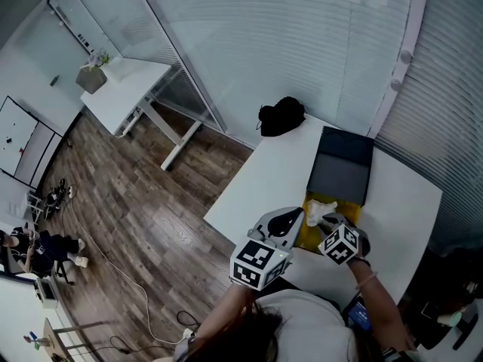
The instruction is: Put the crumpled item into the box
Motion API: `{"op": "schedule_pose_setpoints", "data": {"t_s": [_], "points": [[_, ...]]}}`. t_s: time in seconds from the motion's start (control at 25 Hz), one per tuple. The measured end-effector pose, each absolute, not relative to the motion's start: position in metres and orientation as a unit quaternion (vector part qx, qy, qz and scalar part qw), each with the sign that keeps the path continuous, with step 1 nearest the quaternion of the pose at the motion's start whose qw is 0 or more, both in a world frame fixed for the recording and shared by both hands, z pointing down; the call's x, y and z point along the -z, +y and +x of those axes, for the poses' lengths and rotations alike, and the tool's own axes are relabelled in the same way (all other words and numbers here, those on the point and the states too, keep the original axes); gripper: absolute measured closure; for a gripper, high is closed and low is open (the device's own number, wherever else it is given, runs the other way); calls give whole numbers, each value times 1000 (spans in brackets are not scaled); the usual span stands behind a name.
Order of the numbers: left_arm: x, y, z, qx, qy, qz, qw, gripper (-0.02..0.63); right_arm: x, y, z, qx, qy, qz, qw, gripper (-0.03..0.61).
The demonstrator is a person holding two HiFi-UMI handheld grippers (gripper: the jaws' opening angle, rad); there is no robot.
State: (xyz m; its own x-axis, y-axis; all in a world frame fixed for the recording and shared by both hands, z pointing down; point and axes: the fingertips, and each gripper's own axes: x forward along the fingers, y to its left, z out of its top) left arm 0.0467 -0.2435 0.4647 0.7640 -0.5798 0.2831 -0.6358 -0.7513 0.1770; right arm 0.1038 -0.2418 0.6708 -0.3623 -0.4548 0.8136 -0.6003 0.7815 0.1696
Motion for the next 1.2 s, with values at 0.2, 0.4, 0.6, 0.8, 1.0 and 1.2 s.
{"op": "schedule_pose_setpoints", "data": {"t_s": [0.2, 0.4, 0.6, 0.8, 1.0, 1.2], "points": [[-464, -244, 49, -104, -325, 931, 130, 595, -656, -247, 106, -78, -826, 345, 439, 454], [-463, -245, 49, -99, -330, 930, 130, 595, -635, -250, 109, -88, -831, 373, 404, 457], [-460, -245, 47, -94, -334, 929, 127, 595, -612, -254, 112, -95, -832, 408, 364, 468], [-457, -247, 48, -89, -336, 930, 124, 595, -590, -256, 117, -108, -831, 440, 321, 481], [-453, -247, 46, -85, -337, 930, 121, 595, -566, -256, 123, -106, -830, 468, 285, 503], [-451, -248, 44, -80, -340, 929, 119, 595, -541, -253, 124, -103, -833, 485, 247, 523]]}}
